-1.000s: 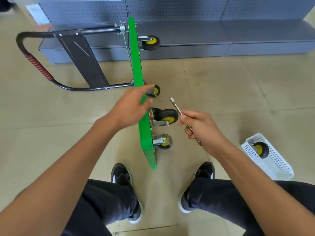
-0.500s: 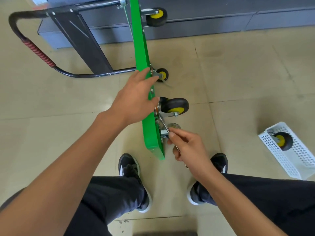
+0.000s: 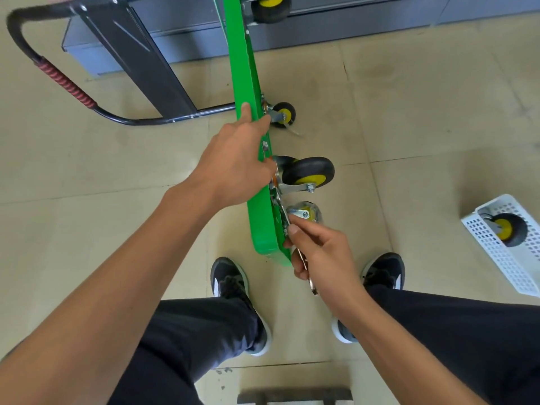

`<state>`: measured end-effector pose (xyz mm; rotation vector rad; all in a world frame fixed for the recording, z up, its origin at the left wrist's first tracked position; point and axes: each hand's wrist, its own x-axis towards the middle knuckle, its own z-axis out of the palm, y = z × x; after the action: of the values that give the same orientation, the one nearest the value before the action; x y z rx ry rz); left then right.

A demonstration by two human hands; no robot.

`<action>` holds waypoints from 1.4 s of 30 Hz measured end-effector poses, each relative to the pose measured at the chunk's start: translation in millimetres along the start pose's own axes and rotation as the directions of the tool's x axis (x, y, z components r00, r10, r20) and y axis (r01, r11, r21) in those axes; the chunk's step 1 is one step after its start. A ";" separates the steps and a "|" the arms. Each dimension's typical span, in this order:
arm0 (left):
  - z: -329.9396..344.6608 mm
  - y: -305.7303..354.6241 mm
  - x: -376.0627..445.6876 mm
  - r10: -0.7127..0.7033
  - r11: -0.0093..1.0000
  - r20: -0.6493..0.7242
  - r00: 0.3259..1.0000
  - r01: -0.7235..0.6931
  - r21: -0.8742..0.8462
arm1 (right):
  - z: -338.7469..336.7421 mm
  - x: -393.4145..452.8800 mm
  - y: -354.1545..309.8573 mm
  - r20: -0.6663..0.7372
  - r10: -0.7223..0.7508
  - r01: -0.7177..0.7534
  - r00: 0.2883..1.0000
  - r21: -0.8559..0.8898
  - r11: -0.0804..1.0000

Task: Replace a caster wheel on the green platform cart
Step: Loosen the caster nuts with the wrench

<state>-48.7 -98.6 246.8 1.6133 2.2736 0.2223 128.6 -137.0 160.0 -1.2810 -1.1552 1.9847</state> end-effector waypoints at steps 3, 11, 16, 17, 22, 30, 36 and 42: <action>-0.3 0.0 -0.7 0.007 1.000 -0.010 1.000 -0.007 -0.007 | 0.0 -1.7 1.8 0.020 0.010 -0.010 1.000 0.002 1.000; 1.3 -0.5 -5.5 0.024 0.998 -0.074 0.997 -0.028 -0.047 | 6.0 -8.2 -9.4 0.059 -0.032 0.035 0.998 -0.061 0.998; 0.8 -1.5 -8.6 0.017 0.998 -0.064 0.998 -0.020 -0.058 | 7.8 -1.9 -22.1 0.076 0.016 -0.006 0.997 -0.127 0.992; 0.4 -2.0 -8.9 0.014 0.998 -0.060 0.998 -0.018 -0.062 | 9.0 -2.5 -22.8 0.085 0.034 -0.023 0.996 -0.118 0.993; -2.2 -5.2 -8.3 0.002 0.999 -0.042 0.999 -0.004 -0.042 | 11.6 -4.0 -23.9 0.102 0.064 -0.053 0.993 -0.104 0.993; -2.2 -5.8 -6.3 0.039 0.999 -0.049 0.998 -0.041 -0.030 | 8.7 -10.2 -29.0 0.107 0.006 0.012 0.994 -0.166 0.986; -0.3 -7.0 -7.4 0.045 0.998 -0.055 0.997 -0.048 -0.039 | 11.2 -1.6 -28.3 0.121 -0.007 0.031 0.993 -0.194 0.980; 1.8 -7.8 -8.5 0.032 0.998 -0.099 0.995 -0.038 -0.059 | 7.9 6.9 -15.1 0.118 0.028 -0.004 0.993 -0.202 0.979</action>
<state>-52.4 -109.4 244.3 1.6463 2.2878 0.3832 118.0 -127.0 171.2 -1.2853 -1.4395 2.0217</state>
